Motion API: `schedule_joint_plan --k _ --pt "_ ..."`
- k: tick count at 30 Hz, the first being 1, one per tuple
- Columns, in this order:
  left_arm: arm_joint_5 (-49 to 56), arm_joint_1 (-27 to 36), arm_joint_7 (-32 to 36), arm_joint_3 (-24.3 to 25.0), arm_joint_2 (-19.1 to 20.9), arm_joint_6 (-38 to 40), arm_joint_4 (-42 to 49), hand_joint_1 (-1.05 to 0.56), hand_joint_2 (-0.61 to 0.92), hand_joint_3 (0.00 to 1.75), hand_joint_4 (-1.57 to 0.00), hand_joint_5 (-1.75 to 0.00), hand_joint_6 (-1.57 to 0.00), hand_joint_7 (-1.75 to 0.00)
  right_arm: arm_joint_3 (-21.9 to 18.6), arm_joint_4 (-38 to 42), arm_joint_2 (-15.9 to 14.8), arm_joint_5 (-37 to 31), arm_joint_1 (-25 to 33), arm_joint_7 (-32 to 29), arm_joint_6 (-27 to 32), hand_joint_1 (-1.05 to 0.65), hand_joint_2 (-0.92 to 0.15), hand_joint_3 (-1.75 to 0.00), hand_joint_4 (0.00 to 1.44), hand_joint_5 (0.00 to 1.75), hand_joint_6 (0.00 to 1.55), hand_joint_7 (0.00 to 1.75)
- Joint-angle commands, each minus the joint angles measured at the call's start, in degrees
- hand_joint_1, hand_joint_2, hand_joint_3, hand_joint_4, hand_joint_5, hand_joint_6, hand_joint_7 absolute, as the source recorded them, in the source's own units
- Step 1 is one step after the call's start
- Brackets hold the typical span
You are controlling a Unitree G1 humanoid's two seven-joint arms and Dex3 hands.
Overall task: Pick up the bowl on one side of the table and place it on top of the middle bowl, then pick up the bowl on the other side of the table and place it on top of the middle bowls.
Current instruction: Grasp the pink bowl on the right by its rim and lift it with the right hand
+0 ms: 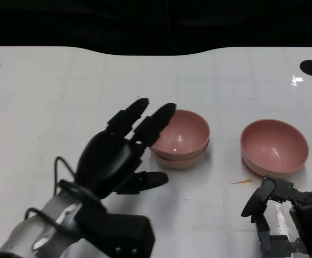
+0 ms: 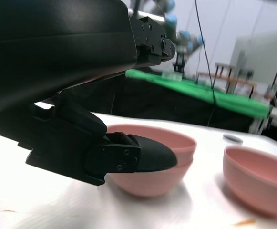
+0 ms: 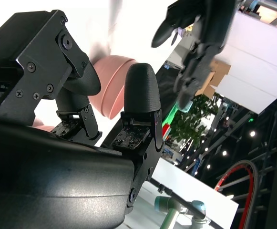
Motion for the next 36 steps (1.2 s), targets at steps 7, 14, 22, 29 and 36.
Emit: schedule_joint_plan --k 7,14,22,29,36 --pt "-7.5 7.0 4.5 7.7 2.3 -13.2 -0.5 -0.49 0.92 0.30 -0.08 -0.75 -0.28 -0.20 -0.3 -0.3 0.0 0.5 0.3 -0.8 -0.1 0.11 -0.27 -1.61 0.76 1.65 0.74 1.45" --pt "-11.8 12.7 6.2 12.8 0.0 -19.2 -1.0 -0.36 0.92 0.22 -0.31 -1.17 -0.49 -0.52 -0.6 -0.5 0.0 -1.0 0.2 -1.9 -0.3 0.11 -0.27 -1.61 0.77 1.65 0.74 1.44" --pt "-25.4 17.2 -1.3 15.7 -2.6 -27.4 2.2 -0.15 0.85 0.35 -0.56 -1.27 -0.54 -0.98 -0.3 -0.6 0.4 -1.0 0.2 -2.1 -0.3 0.11 -0.28 -1.60 0.77 1.65 0.75 1.44" --pt "-40.2 22.2 -17.3 16.3 -3.4 -21.4 -3.7 0.01 0.39 1.38 -0.85 -1.48 -0.85 -1.19 -0.3 -1.2 0.5 -0.9 0.5 -2.2 0.3 0.12 -0.26 -1.61 0.77 1.65 0.75 1.44" --pt "-49.1 22.9 -30.2 17.8 -4.6 -17.9 -3.1 -0.01 0.36 1.54 -0.94 -1.74 -0.82 -1.61 -0.9 -1.0 0.5 -1.4 0.4 -3.1 0.5 0.05 -0.33 -1.47 0.73 1.61 0.67 1.36"
